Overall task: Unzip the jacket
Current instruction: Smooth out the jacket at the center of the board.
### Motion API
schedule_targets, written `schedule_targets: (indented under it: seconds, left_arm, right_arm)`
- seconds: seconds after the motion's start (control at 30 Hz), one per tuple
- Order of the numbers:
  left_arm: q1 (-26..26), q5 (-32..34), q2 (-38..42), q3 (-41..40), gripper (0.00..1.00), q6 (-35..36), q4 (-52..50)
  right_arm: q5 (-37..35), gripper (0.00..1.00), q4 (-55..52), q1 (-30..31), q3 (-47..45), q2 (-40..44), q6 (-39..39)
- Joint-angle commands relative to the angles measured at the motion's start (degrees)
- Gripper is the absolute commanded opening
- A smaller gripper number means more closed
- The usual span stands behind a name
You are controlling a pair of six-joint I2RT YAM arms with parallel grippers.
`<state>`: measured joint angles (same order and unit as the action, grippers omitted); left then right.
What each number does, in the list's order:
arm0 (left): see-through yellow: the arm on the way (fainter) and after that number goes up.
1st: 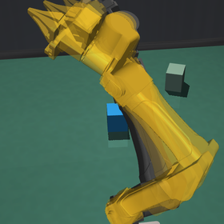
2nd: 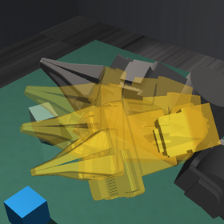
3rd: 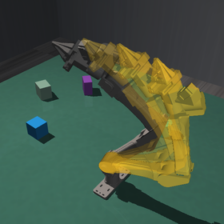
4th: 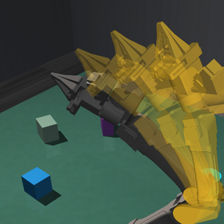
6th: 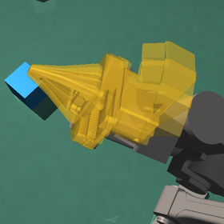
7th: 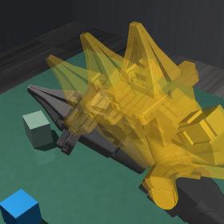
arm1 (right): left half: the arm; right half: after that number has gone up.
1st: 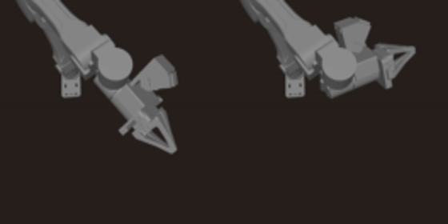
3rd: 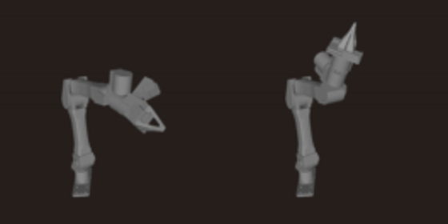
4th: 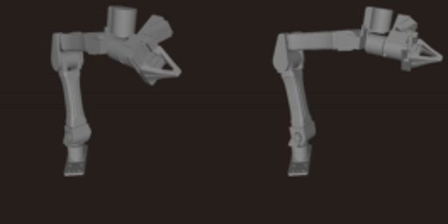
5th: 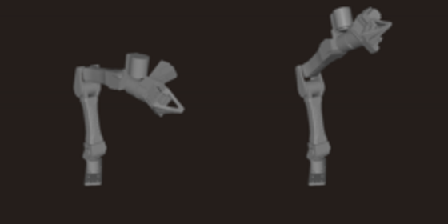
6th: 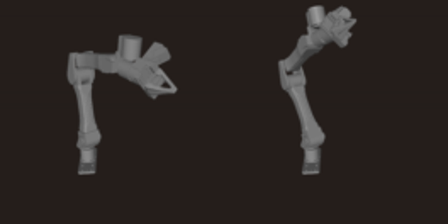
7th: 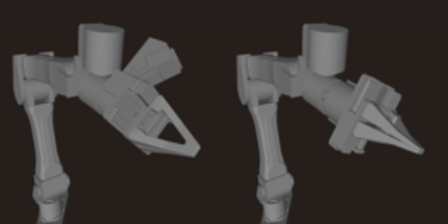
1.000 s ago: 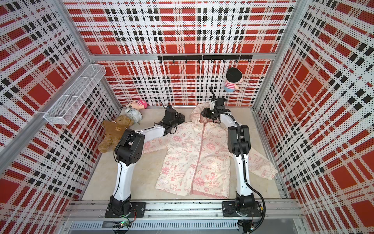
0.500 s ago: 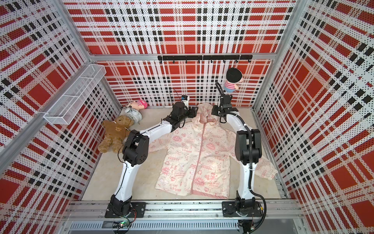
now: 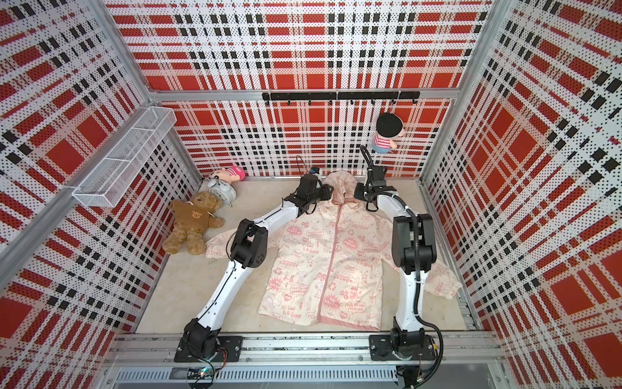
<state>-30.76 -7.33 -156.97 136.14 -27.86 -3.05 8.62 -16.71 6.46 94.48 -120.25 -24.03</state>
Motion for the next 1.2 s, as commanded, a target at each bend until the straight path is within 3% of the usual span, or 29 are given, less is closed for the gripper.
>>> schedule_targets:
  seconds: [0.0,0.33,0.43,0.47,0.57,0.63,0.8,0.97,1.17]
  left_arm:
    - [0.29,-2.89,-1.99,3.61,0.35,-4.28,2.43]
    - [3.55,1.19,0.38,-1.44,0.03,-6.89,-3.23]
    - [4.12,0.58,4.03,-5.78,0.02,-4.75,-1.47]
    - [3.97,0.23,5.79,-7.42,0.08,-3.27,0.07]
    - [3.58,-0.85,11.46,-13.54,0.52,1.83,5.97]
    - [3.12,0.79,13.61,-14.29,0.7,3.7,6.75]
    - [1.41,5.32,11.49,-4.33,0.77,2.18,-1.11]
    - [-1.8,5.09,7.27,1.4,0.85,2.98,-1.56]
    - [-1.74,10.6,5.02,1.85,0.74,2.91,-3.54]
  right_arm:
    - [2.84,0.31,3.37,0.22,-1.92,-0.8,-1.39]
    - [2.89,0.31,5.21,0.31,-7.22,1.25,-2.25]
    - [2.98,0.35,4.76,0.31,-7.24,1.07,-2.22]
    - [3.07,0.36,4.96,0.32,-7.57,1.27,-2.31]
    - [3.37,0.37,5.41,0.34,-8.4,2.32,-2.09]
    - [3.17,0.37,5.53,0.36,-9.29,3.26,-1.92]
    - [2.93,0.39,6.69,0.31,-13.2,6.33,-2.19]
    - [3.29,0.51,7.74,0.33,-17.91,9.42,-2.45]
    - [3.43,0.52,7.39,0.31,-21.4,12.1,-1.97]
